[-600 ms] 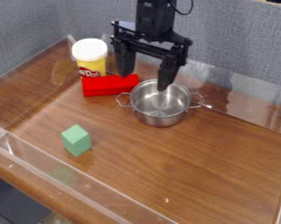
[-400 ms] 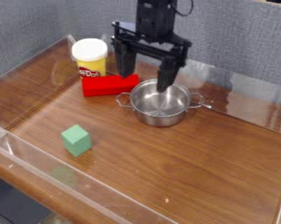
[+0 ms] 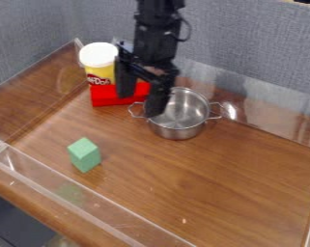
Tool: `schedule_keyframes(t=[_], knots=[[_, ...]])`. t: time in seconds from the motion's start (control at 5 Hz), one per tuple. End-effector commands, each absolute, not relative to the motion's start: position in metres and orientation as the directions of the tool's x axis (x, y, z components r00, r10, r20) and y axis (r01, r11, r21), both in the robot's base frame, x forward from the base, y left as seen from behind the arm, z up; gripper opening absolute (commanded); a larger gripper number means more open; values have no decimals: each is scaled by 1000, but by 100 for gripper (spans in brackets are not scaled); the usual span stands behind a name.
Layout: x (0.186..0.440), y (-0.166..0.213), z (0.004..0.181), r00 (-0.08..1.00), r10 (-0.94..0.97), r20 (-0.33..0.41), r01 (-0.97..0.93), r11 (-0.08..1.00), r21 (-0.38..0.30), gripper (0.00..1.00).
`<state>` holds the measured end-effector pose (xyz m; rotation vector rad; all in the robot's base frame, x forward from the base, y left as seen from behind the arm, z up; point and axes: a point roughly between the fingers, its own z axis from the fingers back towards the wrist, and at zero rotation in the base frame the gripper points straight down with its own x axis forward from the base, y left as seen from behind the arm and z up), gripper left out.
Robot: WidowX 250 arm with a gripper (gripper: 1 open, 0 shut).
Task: Put red object to the right side of the table
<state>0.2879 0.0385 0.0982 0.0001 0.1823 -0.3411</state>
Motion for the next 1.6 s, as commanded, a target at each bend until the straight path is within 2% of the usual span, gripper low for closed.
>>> schedule_keyframes(t=[0.0,0.4,0.8,1.4], knots=[[296,61,109,869,-476,-139,479,878,-9,100],[311,86,97,796,-584,-158,591,807,-6,100],[331,109,85,802,-572,-172,583,813,12,100],[344,121,72,815,-553,-174,564,825,21,100]])
